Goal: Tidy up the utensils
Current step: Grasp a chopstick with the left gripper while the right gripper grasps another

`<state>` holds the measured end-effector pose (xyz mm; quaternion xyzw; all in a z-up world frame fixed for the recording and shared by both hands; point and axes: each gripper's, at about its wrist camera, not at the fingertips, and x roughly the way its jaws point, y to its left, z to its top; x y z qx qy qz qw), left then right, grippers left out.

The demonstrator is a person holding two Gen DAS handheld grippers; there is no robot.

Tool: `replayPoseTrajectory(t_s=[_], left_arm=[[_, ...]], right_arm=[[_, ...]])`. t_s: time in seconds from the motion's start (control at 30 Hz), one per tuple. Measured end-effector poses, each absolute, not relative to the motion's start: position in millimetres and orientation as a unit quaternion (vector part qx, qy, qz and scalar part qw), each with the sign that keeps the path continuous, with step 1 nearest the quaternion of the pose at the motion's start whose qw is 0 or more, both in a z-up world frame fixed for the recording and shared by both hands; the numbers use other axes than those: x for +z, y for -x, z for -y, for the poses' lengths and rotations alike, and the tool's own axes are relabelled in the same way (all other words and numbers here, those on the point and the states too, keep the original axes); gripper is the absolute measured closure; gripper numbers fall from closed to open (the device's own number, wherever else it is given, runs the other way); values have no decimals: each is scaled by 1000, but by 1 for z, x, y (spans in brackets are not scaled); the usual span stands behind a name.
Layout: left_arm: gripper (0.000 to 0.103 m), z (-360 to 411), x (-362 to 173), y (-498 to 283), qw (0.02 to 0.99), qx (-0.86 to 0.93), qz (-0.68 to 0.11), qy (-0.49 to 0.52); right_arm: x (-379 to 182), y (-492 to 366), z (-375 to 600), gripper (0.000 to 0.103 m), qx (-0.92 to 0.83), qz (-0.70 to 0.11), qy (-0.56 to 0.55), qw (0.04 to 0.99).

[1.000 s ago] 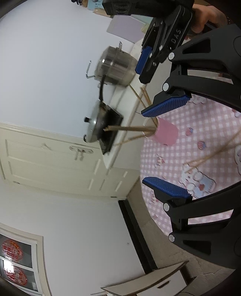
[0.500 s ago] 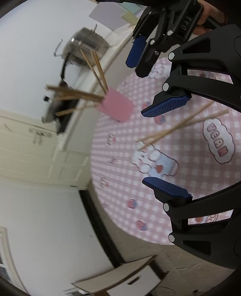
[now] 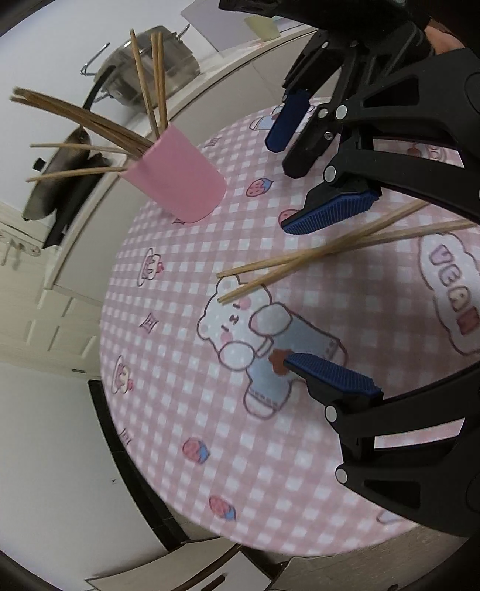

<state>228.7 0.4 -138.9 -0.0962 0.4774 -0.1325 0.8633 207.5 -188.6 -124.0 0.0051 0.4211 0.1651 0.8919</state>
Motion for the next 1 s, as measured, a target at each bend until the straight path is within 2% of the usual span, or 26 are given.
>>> replayPoseTrajectory(t_s=[0.07,0.17,0.23,0.4,0.47,0.6,1.0], left_arm=[[37,4,-144,-237,859,-127,-485,98],[55,11,-152,-248,854,-123,-498,92],[63,15,-156,-254,849,-122,-506,89],[68,18,-167,-266,842,-116,-520,89],[79,18,-168,-267,842,-114,-520,86],[92,16,-171,-271,839,-123,-522,93],[95,-10,-169,-266,843,-109,-519,88]], right_arm=[[-130,-211,192,61,167,-427,-10,888],[-137,-217,194,61,169,-435,-13,884],[-141,-220,195,61,170,-439,-15,882],[-147,-228,195,61,173,-445,-17,878],[-148,-230,194,61,173,-447,-17,877],[-150,-235,191,61,174,-452,-16,875],[-163,-254,161,61,194,-484,-10,853]])
